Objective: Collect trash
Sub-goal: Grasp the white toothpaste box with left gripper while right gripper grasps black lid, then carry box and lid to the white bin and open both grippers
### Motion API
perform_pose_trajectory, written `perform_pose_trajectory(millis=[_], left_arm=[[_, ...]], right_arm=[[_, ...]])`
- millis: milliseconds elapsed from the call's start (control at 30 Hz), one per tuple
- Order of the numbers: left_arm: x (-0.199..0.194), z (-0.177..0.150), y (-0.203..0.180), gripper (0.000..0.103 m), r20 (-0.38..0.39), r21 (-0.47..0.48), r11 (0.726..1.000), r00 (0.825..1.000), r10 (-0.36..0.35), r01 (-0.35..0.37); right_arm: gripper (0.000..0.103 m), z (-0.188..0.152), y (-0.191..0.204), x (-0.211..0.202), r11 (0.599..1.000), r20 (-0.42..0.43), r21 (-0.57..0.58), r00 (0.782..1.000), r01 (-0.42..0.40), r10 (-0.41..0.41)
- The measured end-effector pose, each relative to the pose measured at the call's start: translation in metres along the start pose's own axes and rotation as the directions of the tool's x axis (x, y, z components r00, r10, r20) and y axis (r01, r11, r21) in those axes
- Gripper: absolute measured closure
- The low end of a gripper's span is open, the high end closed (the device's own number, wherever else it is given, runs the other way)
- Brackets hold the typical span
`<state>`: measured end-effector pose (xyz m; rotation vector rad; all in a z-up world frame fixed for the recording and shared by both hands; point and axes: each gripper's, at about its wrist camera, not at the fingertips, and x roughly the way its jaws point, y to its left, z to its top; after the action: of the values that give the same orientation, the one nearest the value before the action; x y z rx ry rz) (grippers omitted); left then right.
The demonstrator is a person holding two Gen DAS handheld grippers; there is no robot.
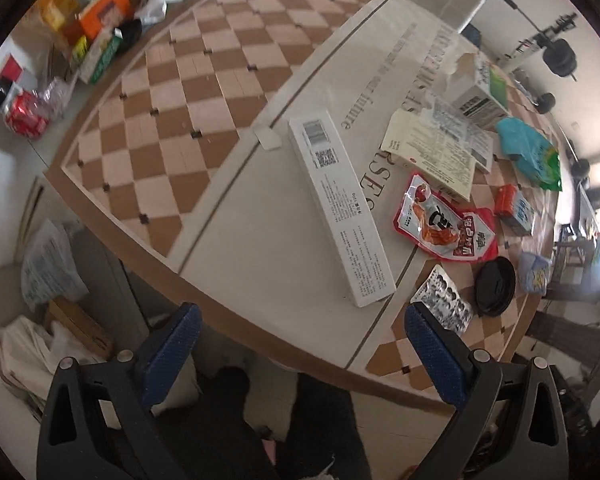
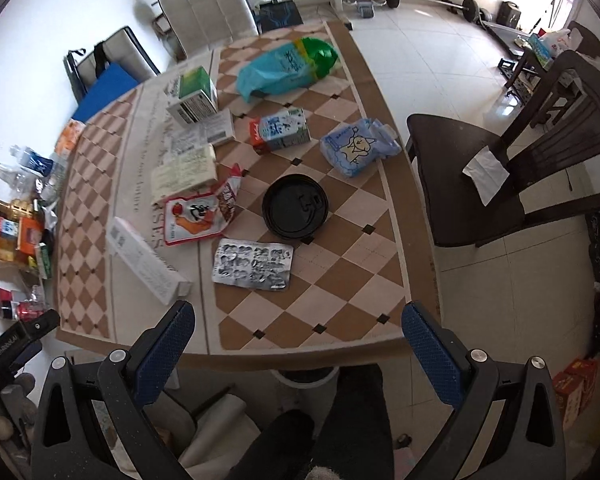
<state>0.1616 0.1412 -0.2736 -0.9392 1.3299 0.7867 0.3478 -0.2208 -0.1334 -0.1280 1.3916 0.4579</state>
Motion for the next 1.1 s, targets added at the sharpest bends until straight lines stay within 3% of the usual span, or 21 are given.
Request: perform_pose_trajectory(millis=[67,133,400,500,533,700,767,833,1100], left_arm=[[0.029,0.015,-0.009,0.005,-0.049,-0.052,0.999,0.999,-0.004,0.002],[0.055,0.028,-0.02,0.019,-0.079,-0.081,0.997,0.997,0.015,-0.021],[0.11,0.06,-0.041,0.023,-0.122,-0.142,0.986,0.99,0.07,-0.087],[0.118,0.063,-0.044,0.058,-0.143,-0.13,0.986,0.986,0.082,-0.101],[0.117,0.062,-0.044,0.058,-0.139,-0.13,0.987,0.987,0.08,-0.099],[0.098,0.044,-0.054,0.059,-0.072,-0.028,0.982,0.98,0.184,-0.186],[0.086,0.033,-0.057,0.059,-0.031,0.006,0.976,0.975,0.219,-0.219],[0.072,0.019,-0.059,0.059,0.016,0.038,0.968,0.968,0.249,-0.249],[0.024,-0.039,-0.063,0.059,0.212,0.129,0.947,0.941,0.265,-0.295]], right_arm=[[0.0,0.023,-0.001,0.045,1.0,-0.078,-0.009,0.997,0.016,-0.017],[0.0,0.045,-0.003,0.084,0.999,-0.138,-0.029,0.99,0.019,-0.023],[0.0,0.092,0.032,0.188,0.974,-0.242,-0.217,0.964,0.06,-0.113],[0.0,0.097,0.042,0.209,0.967,-0.254,-0.244,0.958,0.071,-0.134],[0.0,0.098,0.043,0.215,0.966,-0.258,-0.247,0.955,0.079,-0.144],[0.003,0.101,0.047,0.227,0.953,-0.238,-0.285,0.955,0.107,-0.178],[0.015,0.095,0.05,0.222,0.95,-0.217,-0.295,0.96,0.106,-0.175],[0.016,0.094,0.051,0.221,0.946,-0.212,-0.304,0.96,0.113,-0.183],[0.017,0.064,0.043,0.195,0.963,-0.172,-0.252,0.975,0.095,-0.142]])
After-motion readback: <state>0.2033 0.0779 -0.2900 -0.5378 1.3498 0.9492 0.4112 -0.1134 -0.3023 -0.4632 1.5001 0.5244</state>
